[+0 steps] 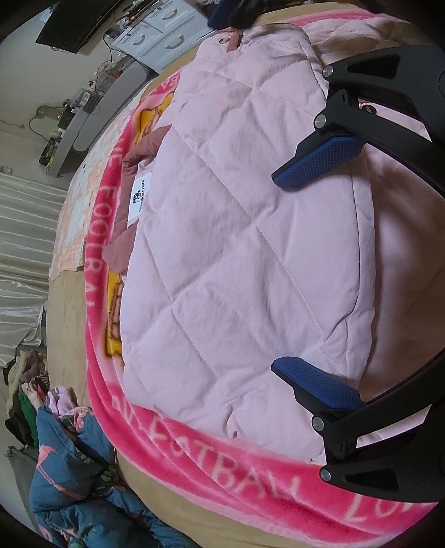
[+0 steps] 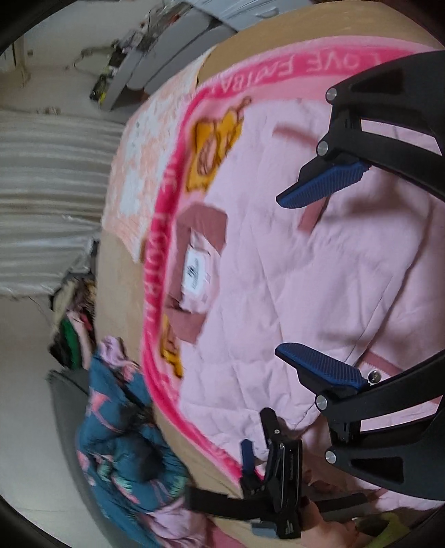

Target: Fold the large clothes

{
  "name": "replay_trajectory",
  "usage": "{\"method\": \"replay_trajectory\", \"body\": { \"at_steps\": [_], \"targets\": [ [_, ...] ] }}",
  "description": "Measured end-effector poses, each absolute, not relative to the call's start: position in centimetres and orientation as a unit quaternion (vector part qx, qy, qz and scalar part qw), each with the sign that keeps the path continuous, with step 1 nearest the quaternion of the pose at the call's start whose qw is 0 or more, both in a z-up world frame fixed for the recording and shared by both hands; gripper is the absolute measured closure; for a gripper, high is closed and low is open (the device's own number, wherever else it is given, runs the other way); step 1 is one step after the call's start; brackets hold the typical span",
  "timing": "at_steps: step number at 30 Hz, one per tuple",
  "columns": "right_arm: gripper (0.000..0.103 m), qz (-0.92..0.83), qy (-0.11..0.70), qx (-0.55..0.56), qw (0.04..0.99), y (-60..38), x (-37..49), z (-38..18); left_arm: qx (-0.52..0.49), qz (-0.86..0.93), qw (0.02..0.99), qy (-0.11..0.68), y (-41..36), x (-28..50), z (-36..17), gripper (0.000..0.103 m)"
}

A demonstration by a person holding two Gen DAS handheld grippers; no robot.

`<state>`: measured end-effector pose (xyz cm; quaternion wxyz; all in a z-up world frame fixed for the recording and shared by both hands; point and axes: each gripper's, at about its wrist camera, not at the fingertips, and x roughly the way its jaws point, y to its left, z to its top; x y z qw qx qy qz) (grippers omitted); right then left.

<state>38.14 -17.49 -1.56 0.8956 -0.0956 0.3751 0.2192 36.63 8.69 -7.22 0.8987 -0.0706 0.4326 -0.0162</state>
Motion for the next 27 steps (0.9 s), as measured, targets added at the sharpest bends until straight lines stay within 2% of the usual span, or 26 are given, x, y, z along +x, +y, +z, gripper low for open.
{"method": "replay_trajectory", "body": {
  "at_steps": [11, 17, 27],
  "targets": [
    [0.019, 0.224, 0.441, -0.077, 0.866, -16.2, 41.7, -7.2, -0.063, -0.015, 0.9, 0.431, 8.4, 36.8, -7.5, 0.01],
    [0.015, 0.213, 0.432, -0.097, 0.871, -15.4, 41.7, -8.4, -0.056, -0.014, 0.899, 0.435, 7.9, 37.3, -7.5, 0.01],
    [0.015, 0.212, 0.437, -0.085, 0.87, -16.1, 41.6, -8.2, -0.065, -0.005, 0.893, 0.446, 8.0, 36.0, -6.3, 0.01]
  ]
}}
